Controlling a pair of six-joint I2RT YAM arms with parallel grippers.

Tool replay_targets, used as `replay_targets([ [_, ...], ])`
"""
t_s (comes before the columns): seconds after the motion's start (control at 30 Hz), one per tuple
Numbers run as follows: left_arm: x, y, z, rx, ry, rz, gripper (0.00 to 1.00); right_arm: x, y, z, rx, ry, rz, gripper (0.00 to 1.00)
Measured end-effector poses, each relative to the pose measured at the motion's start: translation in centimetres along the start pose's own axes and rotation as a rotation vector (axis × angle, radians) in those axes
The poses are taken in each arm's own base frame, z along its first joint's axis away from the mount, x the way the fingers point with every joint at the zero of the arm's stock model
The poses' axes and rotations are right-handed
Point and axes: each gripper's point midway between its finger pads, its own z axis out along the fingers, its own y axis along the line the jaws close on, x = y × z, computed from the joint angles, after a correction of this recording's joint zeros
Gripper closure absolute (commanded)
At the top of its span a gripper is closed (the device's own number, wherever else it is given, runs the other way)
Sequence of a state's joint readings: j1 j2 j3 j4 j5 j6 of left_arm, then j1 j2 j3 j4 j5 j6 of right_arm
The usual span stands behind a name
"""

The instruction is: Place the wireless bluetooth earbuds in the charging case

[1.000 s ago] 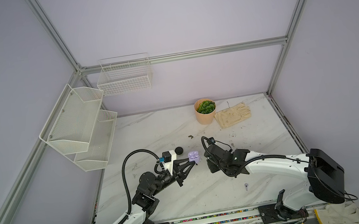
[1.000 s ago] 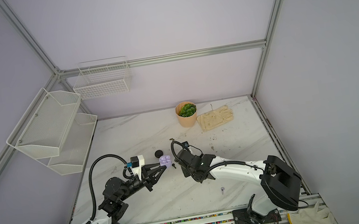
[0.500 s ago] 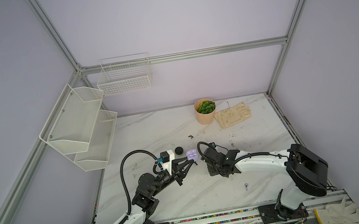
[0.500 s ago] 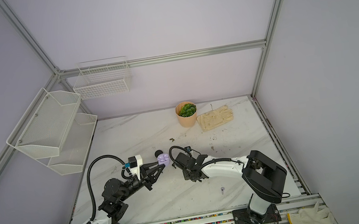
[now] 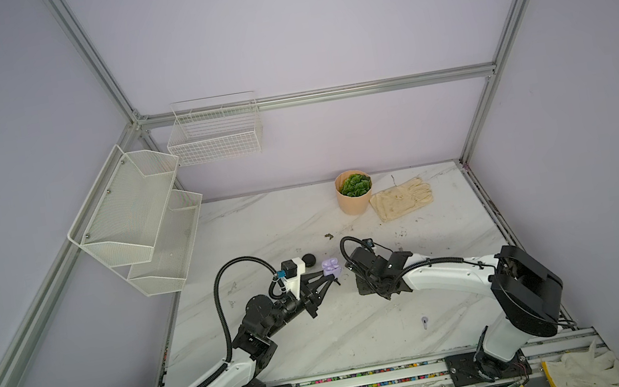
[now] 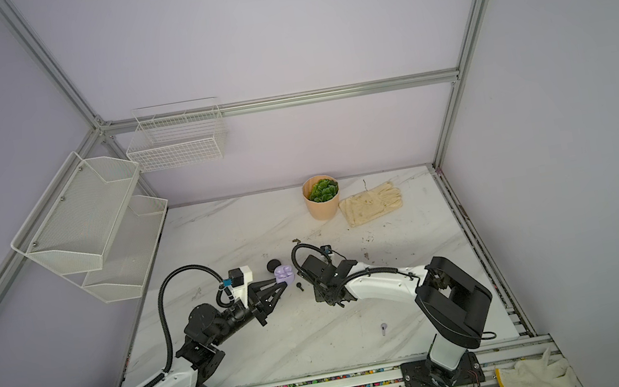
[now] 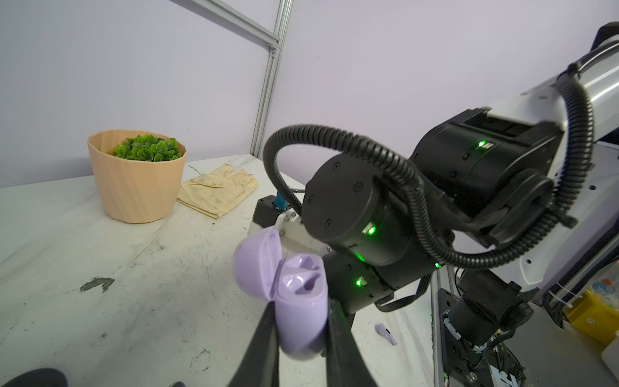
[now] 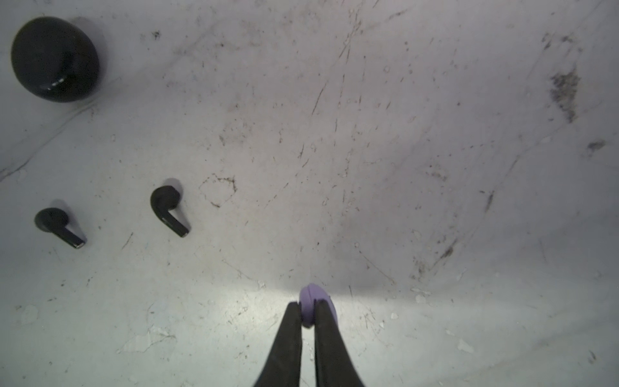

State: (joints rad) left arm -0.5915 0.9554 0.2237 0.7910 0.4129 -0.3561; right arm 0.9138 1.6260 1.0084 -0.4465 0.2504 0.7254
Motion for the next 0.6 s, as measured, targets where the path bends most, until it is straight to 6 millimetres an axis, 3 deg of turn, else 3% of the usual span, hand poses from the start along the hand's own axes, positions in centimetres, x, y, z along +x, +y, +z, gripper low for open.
replay_targets([
  [0.37,-0.4,1.1,1.0,-0.027,-0.055,0.068,1.0,-3.8,0.0,-4.0,-0.034,-0.1,0.087,0.87],
  [0.47,-0.4,1.3,1.2,-0.031,-0.062,0.074,1.0,-3.7,-0.3,-4.3,-0.036,-0.101,0.115,0.87],
  [0.6,-0.7,1.3,1.2,-0.031,-0.077,0.08,1.0,-1.7,-1.3,-3.1,-0.017,-0.049,0.132,0.87],
])
